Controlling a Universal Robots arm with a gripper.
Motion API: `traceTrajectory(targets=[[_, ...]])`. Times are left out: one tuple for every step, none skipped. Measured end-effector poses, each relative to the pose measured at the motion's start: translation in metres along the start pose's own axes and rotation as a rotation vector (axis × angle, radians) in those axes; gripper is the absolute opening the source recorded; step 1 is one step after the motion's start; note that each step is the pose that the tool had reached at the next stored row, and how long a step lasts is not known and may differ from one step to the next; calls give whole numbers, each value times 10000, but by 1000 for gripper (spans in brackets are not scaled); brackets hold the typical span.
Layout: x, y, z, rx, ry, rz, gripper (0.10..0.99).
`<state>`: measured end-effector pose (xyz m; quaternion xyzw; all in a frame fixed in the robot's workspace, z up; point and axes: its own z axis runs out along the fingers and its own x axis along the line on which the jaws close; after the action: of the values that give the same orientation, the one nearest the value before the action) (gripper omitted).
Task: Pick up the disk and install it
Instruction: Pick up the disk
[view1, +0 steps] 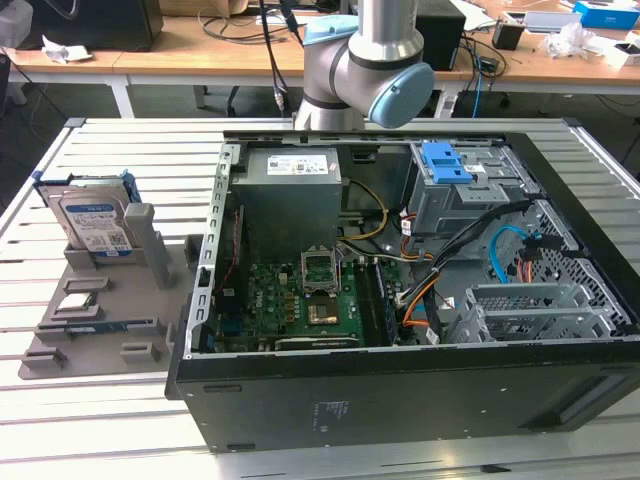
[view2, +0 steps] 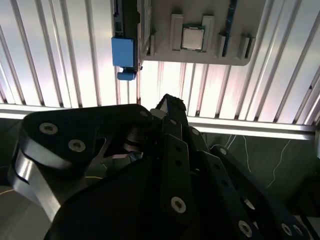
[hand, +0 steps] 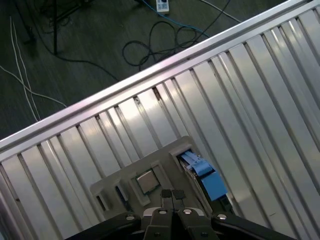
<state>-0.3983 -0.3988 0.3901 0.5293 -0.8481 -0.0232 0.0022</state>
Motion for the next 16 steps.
traceTrajectory(targets=[[0,0,0,-2,2,-63,106],[0,0,0,-3,5,-123,106],[0,0,0,-4,9,-207,106],[0,0,0,-7,14,-335,106],[0,0,0,-10,21,-508,106],[0,0,0,-14,28,-674,106],[0,0,0,-18,37,-887,106],[0,0,0,-20,42,-984,106],[0,0,0,-21,43,-1045,106],[0,0,0,-25,50,-1188,106],[0,0,0,-26,54,-1285,106],[0,0,0,-28,57,-1355,106],[0,0,0,-30,60,-1459,106],[0,0,0,-31,64,-1524,106],[0,0,0,-33,67,-1587,106],[0,0,0,-35,70,-1680,106]])
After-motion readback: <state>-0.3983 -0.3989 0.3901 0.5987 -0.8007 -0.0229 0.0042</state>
